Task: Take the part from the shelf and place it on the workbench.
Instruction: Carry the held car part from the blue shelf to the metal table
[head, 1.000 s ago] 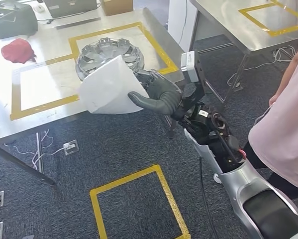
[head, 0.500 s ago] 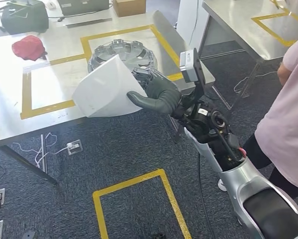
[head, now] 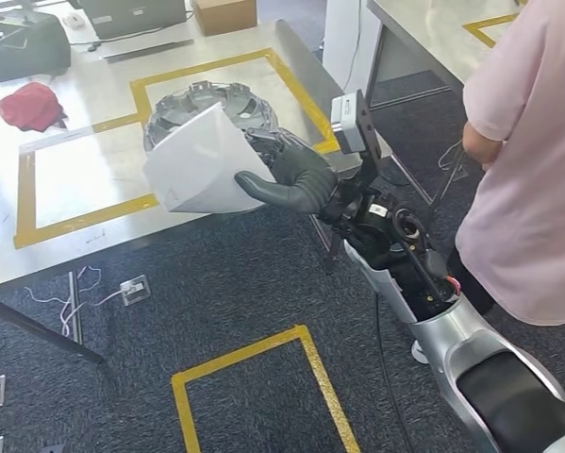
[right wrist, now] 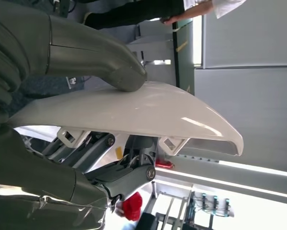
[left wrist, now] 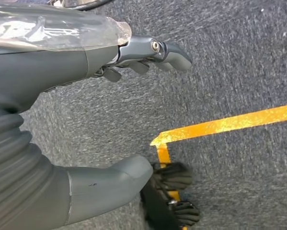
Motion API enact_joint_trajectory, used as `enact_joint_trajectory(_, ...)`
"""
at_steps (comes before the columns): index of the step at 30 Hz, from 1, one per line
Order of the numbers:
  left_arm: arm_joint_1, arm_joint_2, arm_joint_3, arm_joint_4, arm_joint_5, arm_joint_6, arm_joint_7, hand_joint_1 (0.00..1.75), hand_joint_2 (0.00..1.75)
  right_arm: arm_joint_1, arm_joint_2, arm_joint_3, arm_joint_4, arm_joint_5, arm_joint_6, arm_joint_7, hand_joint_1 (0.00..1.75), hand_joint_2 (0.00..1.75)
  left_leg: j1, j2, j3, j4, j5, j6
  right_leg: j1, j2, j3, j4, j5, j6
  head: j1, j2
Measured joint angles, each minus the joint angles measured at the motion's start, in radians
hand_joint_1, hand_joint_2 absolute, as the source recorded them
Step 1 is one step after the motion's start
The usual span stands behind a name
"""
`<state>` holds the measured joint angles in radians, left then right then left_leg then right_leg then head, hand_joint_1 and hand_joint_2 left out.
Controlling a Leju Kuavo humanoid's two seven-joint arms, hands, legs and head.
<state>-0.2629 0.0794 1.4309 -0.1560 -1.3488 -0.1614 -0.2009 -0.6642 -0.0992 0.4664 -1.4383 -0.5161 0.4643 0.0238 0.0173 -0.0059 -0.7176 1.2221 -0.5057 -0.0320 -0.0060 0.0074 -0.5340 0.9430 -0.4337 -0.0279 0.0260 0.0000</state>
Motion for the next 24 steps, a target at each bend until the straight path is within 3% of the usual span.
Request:
enact_joint_trajectory(2, -0.001, 0.003, 0.000, 0.000, -0.002, -0.006, 0.002, 0.00, 1.75, 0.002, 0.000, 0.000, 0.000, 0.000, -0.003, 0.000, 1.75, 1.75, -0.001, 0.001, 0.058, -0.146, 0.087, 0.005, 0.002, 0.001, 0.014, 0.001, -0.012, 0.005, -0.005, 0.000)
enact_joint_trajectory(4, -0.003, 0.008, 0.000, 0.000, -0.004, -0.014, 0.006, 0.00, 1.75, 0.001, 0.000, 0.000, 0.000, 0.000, -0.005, 0.001, 1.75, 1.75, -0.004, 0.000, 0.104, -0.251, 0.122, 0.013, 0.006, 0.003, 0.019, 0.003, -0.023, 0.013, -0.009, 0.000)
enact_joint_trajectory(7, -0.003, 0.012, 0.000, 0.000, -0.005, -0.020, 0.011, 0.00, 1.75, 0.001, 0.000, 0.000, -0.001, 0.000, -0.006, 0.002, 1.75, 1.75, -0.005, -0.001, 0.113, -0.269, 0.110, 0.030, 0.007, 0.004, 0.019, 0.003, -0.033, 0.029, -0.007, 0.000)
enact_joint_trajectory(9, -0.003, 0.013, 0.000, 0.000, -0.005, -0.021, 0.011, 0.00, 1.75, 0.000, 0.000, 0.000, -0.001, -0.001, -0.007, 0.002, 1.75, 1.75, -0.002, -0.001, 0.123, -0.274, 0.105, 0.042, 0.005, 0.002, 0.004, 0.043, -0.060, 0.041, -0.001, 0.000)
enact_joint_trajectory(12, -0.004, 0.014, 0.000, 0.000, -0.005, -0.021, 0.011, 0.00, 1.75, 0.002, 0.000, 0.000, -0.002, -0.002, -0.008, 0.004, 1.75, 1.75, -0.001, -0.001, 0.139, -0.275, 0.094, 0.054, 0.001, -0.001, -0.100, 0.250, -0.140, 0.053, 0.015, 0.000)
enact_joint_trajectory(13, -0.004, 0.014, 0.000, 0.000, -0.005, -0.021, 0.011, 0.00, 1.75, 0.005, 0.000, 0.000, -0.002, -0.002, -0.008, 0.005, 1.75, 1.75, -0.001, -0.001, 0.145, -0.275, 0.089, 0.055, 0.000, -0.001, -0.135, 0.307, -0.151, 0.055, 0.019, 0.000)
enact_joint_trajectory(14, -0.004, 0.014, 0.000, 0.000, -0.005, -0.021, 0.011, 0.00, 1.75, 0.008, 0.000, 0.000, -0.002, -0.003, -0.008, 0.006, 1.75, 1.75, -0.001, -0.001, 0.152, -0.275, 0.084, 0.054, -0.001, -0.001, -0.153, 0.326, -0.139, 0.056, 0.022, 0.000)
enact_joint_trajectory(15, -0.003, 0.014, 0.000, 0.000, -0.005, -0.021, 0.011, 0.00, 1.75, 0.010, 0.000, 0.000, -0.002, -0.003, -0.009, 0.006, 1.75, 1.75, -0.001, -0.002, 0.161, -0.274, 0.078, 0.053, -0.001, -0.001, -0.150, 0.301, -0.107, 0.054, 0.025, 0.000)
enact_joint_trajectory(17, -0.003, 0.013, 0.000, 0.000, -0.005, -0.021, 0.011, 0.00, 1.75, 0.009, 0.000, 0.000, -0.002, -0.003, -0.009, 0.007, 1.75, 1.75, -0.001, -0.005, 0.181, -0.275, 0.066, 0.048, -0.001, -0.001, -0.098, 0.165, -0.017, 0.046, 0.034, 0.000)
enact_joint_trajectory(18, -0.003, 0.013, 0.000, 0.000, -0.005, -0.021, 0.011, 0.00, 1.75, 0.007, 0.000, 0.000, -0.002, -0.003, -0.009, 0.007, 1.75, 1.75, -0.002, -0.006, 0.188, -0.275, 0.060, 0.045, 0.002, -0.001, -0.070, 0.100, 0.013, 0.042, 0.037, 0.000)
enact_joint_trajectory(20, -0.004, 0.013, 0.000, 0.000, -0.005, -0.021, 0.011, 0.00, 1.75, 0.003, 0.000, 0.001, -0.002, -0.004, -0.009, 0.006, 1.75, 1.75, -0.004, -0.005, 0.191, -0.276, 0.054, 0.036, 0.007, 0.000, -0.035, 0.028, 0.022, 0.033, 0.041, 0.000)
enact_joint_trajectory(23, -0.005, 0.014, 0.000, 0.000, -0.005, -0.021, 0.011, 0.00, 1.75, 0.002, 0.000, 0.002, -0.003, -0.004, -0.010, 0.006, 1.75, 1.75, -0.005, -0.002, 0.188, -0.272, 0.045, 0.022, 0.004, 0.002, -0.020, 0.007, 0.013, 0.021, 0.036, 0.000)
enact_joint_trajectory(24, -0.005, 0.014, 0.000, 0.000, -0.005, -0.021, 0.011, 0.00, 1.75, 0.001, 0.000, 0.001, -0.004, -0.004, -0.011, 0.006, 1.75, 1.75, -0.005, -0.002, 0.178, -0.246, 0.030, 0.018, 0.001, 0.002, -0.015, 0.002, 0.013, 0.016, 0.032, 0.000)
